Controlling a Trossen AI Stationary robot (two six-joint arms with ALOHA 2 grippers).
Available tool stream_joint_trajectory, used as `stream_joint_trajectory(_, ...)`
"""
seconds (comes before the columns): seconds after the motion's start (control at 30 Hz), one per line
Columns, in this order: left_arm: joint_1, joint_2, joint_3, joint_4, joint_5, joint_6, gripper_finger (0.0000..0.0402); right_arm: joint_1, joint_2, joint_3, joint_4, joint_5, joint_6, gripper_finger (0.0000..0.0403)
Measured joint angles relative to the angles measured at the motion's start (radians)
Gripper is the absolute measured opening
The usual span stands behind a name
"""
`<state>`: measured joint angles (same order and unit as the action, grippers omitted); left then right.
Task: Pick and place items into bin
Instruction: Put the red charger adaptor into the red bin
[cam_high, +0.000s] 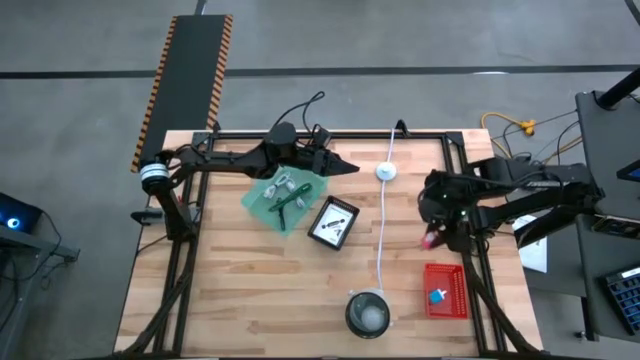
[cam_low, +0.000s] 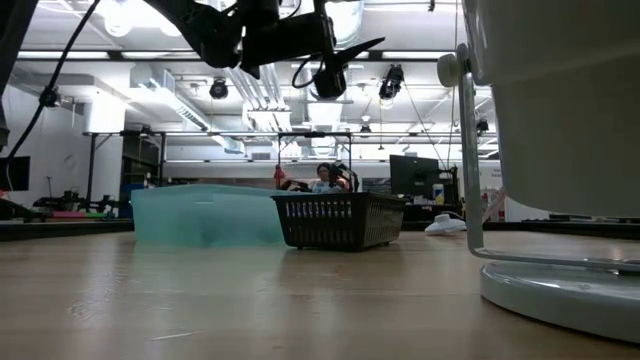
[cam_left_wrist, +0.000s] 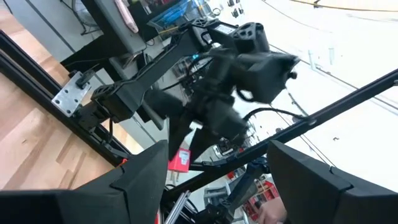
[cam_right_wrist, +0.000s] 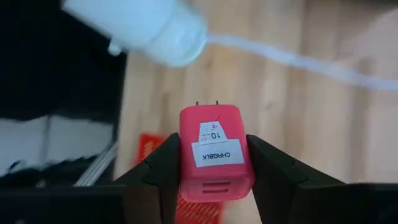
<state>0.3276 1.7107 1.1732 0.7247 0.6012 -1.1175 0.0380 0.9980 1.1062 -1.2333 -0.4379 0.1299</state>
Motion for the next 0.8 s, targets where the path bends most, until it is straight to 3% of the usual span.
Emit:
stream_joint_trajectory(0.37,0.006,0.000,-0.002,0.000,0.055,0.000,0.0256,0.059,-0.046,-0.174,-0.080,-0.255,0.067,0.0138)
stream_joint_trajectory(0.8,0.035,0.000,-0.002,0.000,0.060,0.000,0.0256,0.164,-0.047,-0.378,-0.007,-0.379,0.118,0.0139)
